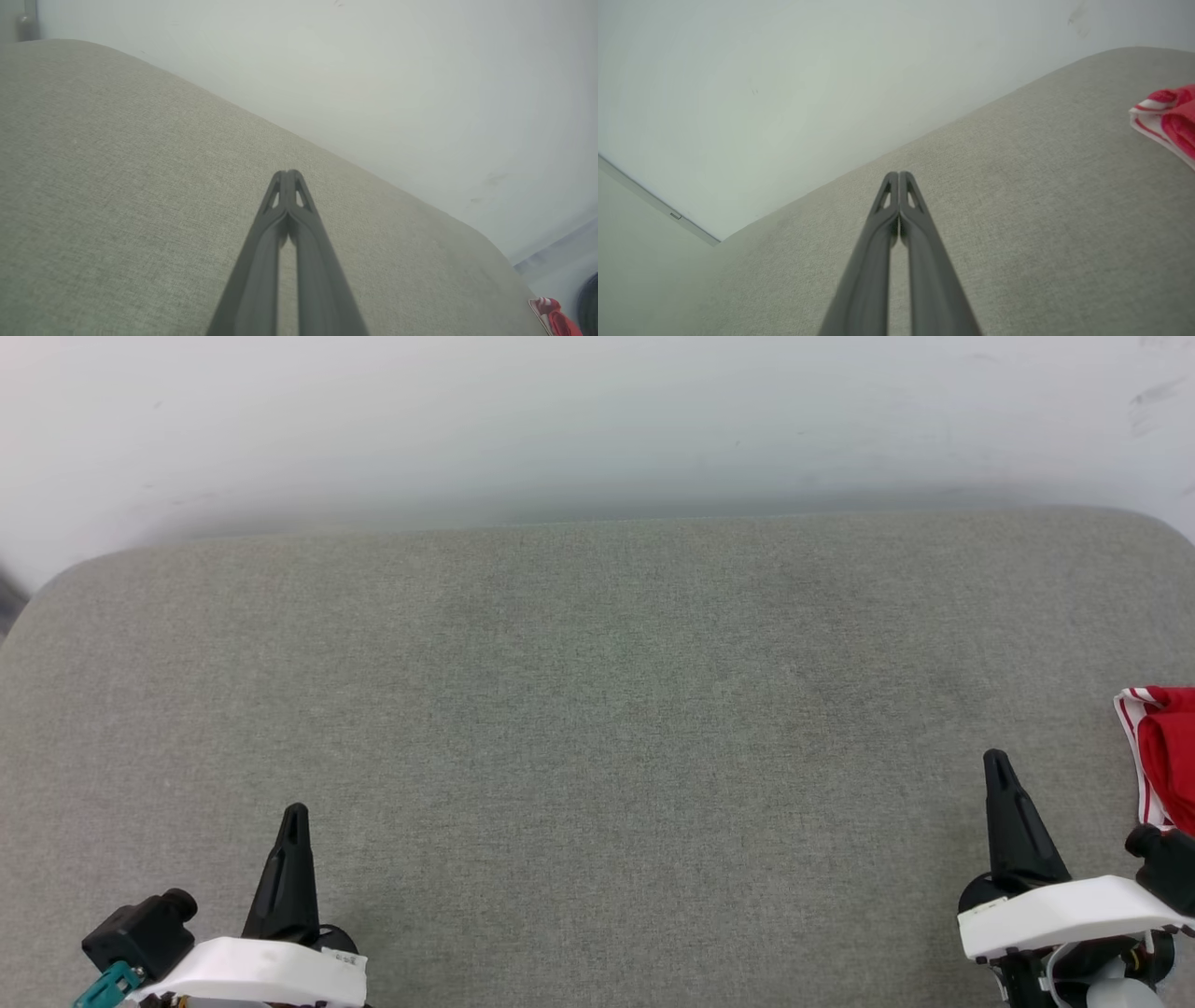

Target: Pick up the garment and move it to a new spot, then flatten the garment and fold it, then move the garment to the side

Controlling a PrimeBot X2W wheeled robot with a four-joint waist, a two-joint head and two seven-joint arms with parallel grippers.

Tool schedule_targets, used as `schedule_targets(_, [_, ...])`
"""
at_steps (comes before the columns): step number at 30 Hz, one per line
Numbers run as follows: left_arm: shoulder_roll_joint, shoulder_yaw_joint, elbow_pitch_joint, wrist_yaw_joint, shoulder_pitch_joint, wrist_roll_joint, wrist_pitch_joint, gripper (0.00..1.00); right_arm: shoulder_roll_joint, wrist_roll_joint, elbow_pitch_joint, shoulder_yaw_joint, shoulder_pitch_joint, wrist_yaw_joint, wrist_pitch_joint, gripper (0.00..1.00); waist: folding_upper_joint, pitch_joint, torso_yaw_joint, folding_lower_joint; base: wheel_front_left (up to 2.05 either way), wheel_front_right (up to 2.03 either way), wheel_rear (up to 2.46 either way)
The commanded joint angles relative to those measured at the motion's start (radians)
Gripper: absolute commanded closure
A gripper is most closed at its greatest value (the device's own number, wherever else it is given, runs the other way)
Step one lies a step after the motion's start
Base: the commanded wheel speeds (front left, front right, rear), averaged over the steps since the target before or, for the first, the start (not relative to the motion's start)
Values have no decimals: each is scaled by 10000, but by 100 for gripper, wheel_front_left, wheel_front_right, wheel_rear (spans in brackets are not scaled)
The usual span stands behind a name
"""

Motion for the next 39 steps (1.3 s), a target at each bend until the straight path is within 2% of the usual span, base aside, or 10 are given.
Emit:
schedule_targets(1, [104, 6, -37, -5, -249, -427, 77, 100, -48, 437, -89, -42, -222, -1, 77, 100, 0, -10, -1, 0, 0, 0, 0])
schedule_targets(18, [160, -45, 348, -11, -557, -2927, 656, 100, -55, 2917, 100, -169, -315, -1, 665, 100, 0, -117, -8, 0, 0, 0, 0])
schedule_targets(39, [172, -44, 762, -16, -850, -5427, 1287, 100, -42, 5417, 305, -324, -392, -1, 1280, 100, 0, -250, -17, 0, 0, 0, 0])
